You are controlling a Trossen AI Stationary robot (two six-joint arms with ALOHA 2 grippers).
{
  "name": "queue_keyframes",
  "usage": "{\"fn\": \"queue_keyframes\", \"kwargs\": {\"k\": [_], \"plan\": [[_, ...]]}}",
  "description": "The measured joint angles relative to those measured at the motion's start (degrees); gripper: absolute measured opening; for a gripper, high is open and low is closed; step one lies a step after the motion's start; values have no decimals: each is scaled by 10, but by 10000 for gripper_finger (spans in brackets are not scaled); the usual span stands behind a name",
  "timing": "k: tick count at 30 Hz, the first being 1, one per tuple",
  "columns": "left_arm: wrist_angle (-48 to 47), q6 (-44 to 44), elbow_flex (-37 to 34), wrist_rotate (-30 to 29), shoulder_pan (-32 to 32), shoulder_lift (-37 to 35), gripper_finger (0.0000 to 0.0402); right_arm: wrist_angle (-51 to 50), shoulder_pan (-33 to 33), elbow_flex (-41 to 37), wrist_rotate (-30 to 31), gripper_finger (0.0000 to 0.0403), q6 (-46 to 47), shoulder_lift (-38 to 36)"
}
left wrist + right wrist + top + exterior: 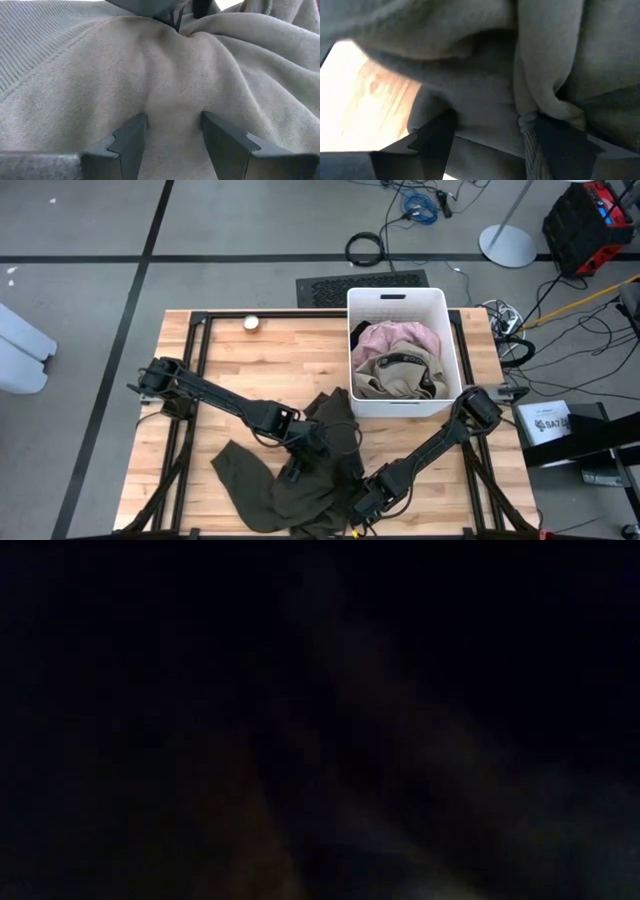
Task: Sort clothes
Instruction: Put the black jacket into the laundry bin
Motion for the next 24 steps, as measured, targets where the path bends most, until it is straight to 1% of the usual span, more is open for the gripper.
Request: {"fn": "queue_keyframes", "kwargs": {"k": [3,6,8,11,12,13,16,19,22,24], "plan": [[-1,0,0,0,0,0,200,0,-2,2,5,250,20,16],[-7,0,0,0,0,0,200,3,0,2,11,204,34,23],[-14,0,0,0,0,0,200,3,1,2,17,154,35,23],[-22,0,0,0,0,-1,200,0,2,0,21,58,34,21],[-24,0,0,0,0,-3,200,-1,2,0,19,32,33,19],[-30,0,0,-1,0,-6,200,-2,2,0,17,18,32,19],[-57,0,6,-1,0,-25,200,-5,1,-1,14,12,42,17],[-73,-11,8,-2,-1,-64,200,-13,0,-2,7,4,47,4],[-80,-17,8,-10,-1,-113,200,-24,0,-7,4,2,49,-26],[-78,-27,8,-26,-2,-147,200,-44,0,-11,11,2,50,-55]]}}
